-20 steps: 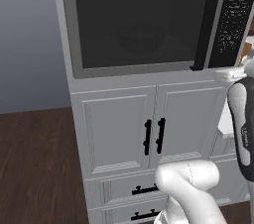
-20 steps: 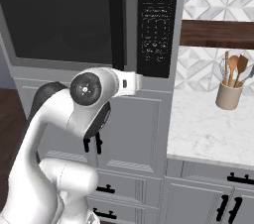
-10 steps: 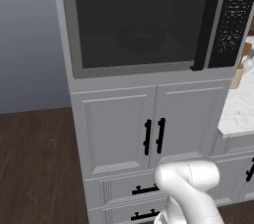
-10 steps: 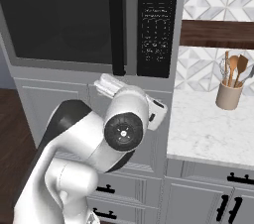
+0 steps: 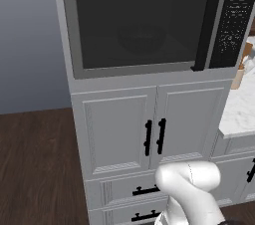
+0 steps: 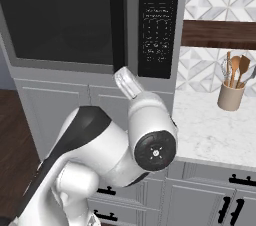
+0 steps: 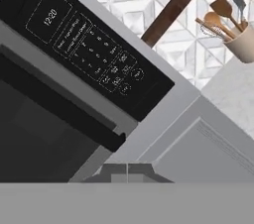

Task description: Open the microwave, place the bowl with waffle inside the microwave, then close the microwave door and turn it on.

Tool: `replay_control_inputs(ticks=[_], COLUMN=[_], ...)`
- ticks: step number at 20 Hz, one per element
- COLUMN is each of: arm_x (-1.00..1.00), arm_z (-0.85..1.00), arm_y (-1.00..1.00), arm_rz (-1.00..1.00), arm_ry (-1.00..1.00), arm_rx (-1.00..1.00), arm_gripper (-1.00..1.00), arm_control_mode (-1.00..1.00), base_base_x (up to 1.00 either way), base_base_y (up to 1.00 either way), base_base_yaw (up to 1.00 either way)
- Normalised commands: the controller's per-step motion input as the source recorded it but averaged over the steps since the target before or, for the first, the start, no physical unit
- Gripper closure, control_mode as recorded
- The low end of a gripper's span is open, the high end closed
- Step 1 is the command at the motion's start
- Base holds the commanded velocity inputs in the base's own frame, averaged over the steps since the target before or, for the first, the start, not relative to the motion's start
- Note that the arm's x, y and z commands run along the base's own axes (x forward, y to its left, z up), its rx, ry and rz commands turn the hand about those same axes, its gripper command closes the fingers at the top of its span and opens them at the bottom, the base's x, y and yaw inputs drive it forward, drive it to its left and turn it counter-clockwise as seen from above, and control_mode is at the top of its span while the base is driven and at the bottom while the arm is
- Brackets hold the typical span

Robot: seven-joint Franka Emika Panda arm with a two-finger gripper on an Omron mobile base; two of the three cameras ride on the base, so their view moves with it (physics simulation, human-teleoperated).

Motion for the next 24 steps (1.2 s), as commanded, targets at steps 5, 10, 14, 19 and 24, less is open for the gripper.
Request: replay_control_inputs(ticks=[5,10,14,19,24], arm_x=[0.37,0.53,0.50,0.44,0.25], arm_z=[0.16,0.08,0.01,-0.01,-0.13], arm_y=[0.00,0.03,0.00,-0.09,-0.29], arm_rz=[0.00,0.00,0.01,0.01,0.00], arm_ry=[0.00,0.00,0.00,0.01,0.02], arm_rx=[0.18,0.08,0.10,0.11,0.11], arm_gripper=[1.00,1.00,1.00,1.00,1.00], arm_control_mode=[-1.00,-1.00,-1.00,-1.00,-1.00], base_base_x=[0.00,0.00,0.00,0.00,0.00], base_base_y=[0.00,0.00,0.00,0.00,0.00], base_base_yaw=[0.00,0.00,0.00,0.00,0.00])
